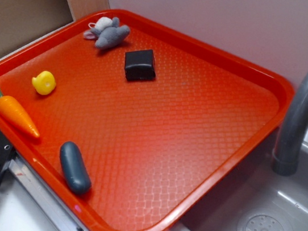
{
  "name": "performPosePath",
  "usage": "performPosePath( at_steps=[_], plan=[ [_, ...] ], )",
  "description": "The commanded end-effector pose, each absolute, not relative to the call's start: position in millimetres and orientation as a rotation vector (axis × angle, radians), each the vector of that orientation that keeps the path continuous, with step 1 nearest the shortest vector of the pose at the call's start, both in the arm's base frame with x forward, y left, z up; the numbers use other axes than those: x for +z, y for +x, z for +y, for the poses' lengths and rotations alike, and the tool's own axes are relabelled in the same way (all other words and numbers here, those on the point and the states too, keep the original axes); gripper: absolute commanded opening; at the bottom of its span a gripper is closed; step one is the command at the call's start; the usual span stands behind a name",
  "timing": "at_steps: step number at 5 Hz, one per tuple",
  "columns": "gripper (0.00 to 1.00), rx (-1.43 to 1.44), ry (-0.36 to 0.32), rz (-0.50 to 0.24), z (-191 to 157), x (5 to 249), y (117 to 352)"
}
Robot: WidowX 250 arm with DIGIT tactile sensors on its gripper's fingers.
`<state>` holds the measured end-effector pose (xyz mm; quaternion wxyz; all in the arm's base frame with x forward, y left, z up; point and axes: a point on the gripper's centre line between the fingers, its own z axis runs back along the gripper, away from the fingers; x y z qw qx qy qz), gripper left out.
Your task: Grab the gray animal.
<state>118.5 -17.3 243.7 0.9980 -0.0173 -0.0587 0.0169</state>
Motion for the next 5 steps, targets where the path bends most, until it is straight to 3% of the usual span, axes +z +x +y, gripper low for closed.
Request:
performPosePath(
  at_steps=[1,2,3,5],
  plan=[
    [1.0,0.034,-0.035,-0.117,-17.3,243.7,118.5],
    [1.0,0.285,-0.081,-0.165,-6.4,222.8,143.9],
    [1.0,0.492,-0.081,-0.163,2.6,199.3,164.1],
    [1.0,0.987,-0.023,-0.245,54.3,141.5,224.7]
  ],
)
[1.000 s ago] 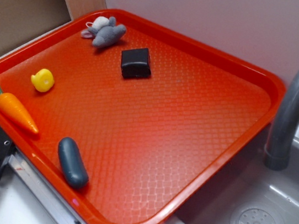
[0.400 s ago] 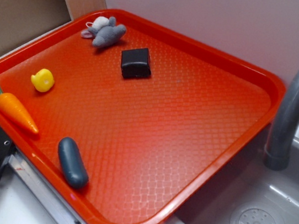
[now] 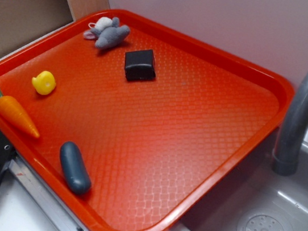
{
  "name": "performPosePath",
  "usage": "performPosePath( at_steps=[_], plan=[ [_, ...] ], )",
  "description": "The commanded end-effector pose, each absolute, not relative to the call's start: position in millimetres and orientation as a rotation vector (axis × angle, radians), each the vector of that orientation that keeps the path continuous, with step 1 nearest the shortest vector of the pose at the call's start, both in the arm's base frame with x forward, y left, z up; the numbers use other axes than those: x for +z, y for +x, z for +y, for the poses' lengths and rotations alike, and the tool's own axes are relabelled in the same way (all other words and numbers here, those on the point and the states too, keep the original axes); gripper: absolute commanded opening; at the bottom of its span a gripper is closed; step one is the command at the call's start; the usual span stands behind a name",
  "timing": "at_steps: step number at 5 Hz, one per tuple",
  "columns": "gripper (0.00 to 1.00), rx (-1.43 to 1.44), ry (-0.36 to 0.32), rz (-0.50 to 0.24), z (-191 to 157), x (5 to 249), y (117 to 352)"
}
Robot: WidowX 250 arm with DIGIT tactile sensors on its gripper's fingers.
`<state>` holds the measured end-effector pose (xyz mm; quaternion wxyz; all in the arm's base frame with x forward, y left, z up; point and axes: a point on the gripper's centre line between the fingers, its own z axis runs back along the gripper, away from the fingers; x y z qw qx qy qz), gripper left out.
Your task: Grab the gray animal.
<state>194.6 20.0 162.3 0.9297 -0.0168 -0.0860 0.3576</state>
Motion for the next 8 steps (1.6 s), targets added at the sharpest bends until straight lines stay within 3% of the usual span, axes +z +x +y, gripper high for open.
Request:
performPosePath(
  at_steps=[1,2,5,7,8],
  plan=[
    [1.0,1.23,0.048,-0.284,80.7,120.7,253.1],
    [1.0,1.392,0.118,-0.335,101.1,106.9,268.2],
    [1.0,1.491,0.188,-0.383,135.4,85.3,303.5],
    [1.0,1.429,0.221,-0.256,126.1,51.5,304.6],
    [1.0,1.361,0.212,-0.229,110.2,45.6,302.2]
  ],
)
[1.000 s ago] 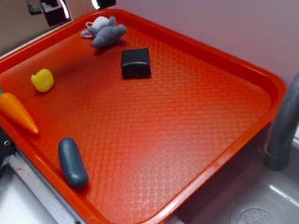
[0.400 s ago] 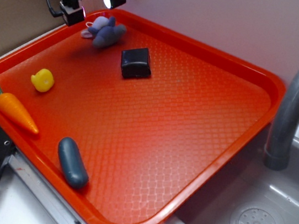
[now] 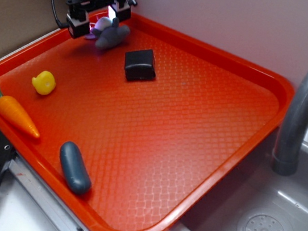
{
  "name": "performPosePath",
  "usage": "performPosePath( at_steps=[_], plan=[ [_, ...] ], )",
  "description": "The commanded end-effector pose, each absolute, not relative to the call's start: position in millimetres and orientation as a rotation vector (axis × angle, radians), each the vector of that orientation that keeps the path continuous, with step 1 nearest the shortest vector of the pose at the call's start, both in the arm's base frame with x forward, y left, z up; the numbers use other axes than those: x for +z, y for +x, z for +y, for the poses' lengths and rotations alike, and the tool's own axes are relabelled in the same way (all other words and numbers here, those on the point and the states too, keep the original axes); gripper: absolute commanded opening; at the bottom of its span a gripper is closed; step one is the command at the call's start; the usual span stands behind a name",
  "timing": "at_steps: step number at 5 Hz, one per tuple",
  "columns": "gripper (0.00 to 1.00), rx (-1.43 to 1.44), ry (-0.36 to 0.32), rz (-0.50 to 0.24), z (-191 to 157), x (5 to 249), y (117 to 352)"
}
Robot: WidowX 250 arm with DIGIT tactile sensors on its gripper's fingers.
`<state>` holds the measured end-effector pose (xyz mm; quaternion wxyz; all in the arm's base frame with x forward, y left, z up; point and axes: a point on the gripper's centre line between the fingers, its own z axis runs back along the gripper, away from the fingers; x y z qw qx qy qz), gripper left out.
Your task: Grab the gray animal.
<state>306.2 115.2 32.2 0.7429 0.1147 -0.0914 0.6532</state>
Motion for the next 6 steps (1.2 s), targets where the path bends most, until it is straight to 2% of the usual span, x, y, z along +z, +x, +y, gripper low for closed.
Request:
performPosePath(
  at_steps=[1,2,3,4,5,6],
  plan=[
    [0.17,1.328,0.22,-0.231,104.6,43.2,301.4],
    [0.0,1.306,0.227,-0.253,104.4,50.0,302.0],
    [0.0,1.235,0.241,-0.278,99.8,62.8,300.6],
    [0.0,1.065,0.238,-0.241,91.6,92.3,298.9],
    [0.0,0.866,0.194,-0.17,71.3,123.4,293.8],
    [0.0,0.672,0.078,-0.069,49.5,149.6,288.0]
  ],
)
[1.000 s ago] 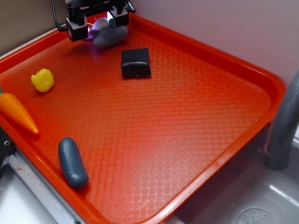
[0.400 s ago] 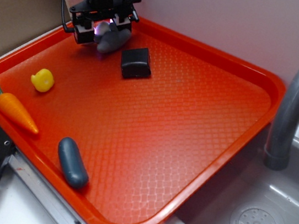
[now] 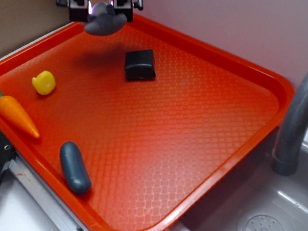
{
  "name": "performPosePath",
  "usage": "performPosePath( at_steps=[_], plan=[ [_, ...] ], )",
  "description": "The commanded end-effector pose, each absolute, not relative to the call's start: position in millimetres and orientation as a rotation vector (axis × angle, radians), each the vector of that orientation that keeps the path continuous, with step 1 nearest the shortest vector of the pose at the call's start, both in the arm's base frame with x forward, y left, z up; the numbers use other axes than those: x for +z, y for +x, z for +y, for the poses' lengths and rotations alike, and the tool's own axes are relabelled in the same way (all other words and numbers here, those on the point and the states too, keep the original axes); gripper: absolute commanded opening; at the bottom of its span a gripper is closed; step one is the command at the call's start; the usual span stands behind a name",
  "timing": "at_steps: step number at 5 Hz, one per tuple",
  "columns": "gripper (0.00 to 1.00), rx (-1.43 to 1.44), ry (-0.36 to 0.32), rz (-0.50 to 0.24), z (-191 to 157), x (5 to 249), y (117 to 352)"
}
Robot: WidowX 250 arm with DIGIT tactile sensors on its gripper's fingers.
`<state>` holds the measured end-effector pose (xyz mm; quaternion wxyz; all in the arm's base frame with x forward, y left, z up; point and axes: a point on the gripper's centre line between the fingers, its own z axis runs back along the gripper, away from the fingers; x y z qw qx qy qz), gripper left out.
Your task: Grab the gray animal.
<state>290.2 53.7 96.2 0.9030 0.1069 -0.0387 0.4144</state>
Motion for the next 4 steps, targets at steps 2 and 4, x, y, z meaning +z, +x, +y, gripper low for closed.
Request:
performPosePath(
  at_steps=[2,4],
  plan=[
    [0.0,0.432,-0.085,-0.072,-1.3,210.6,252.7],
    [0.0,0.363,-0.181,-0.088,-15.0,239.0,233.9]
  ],
)
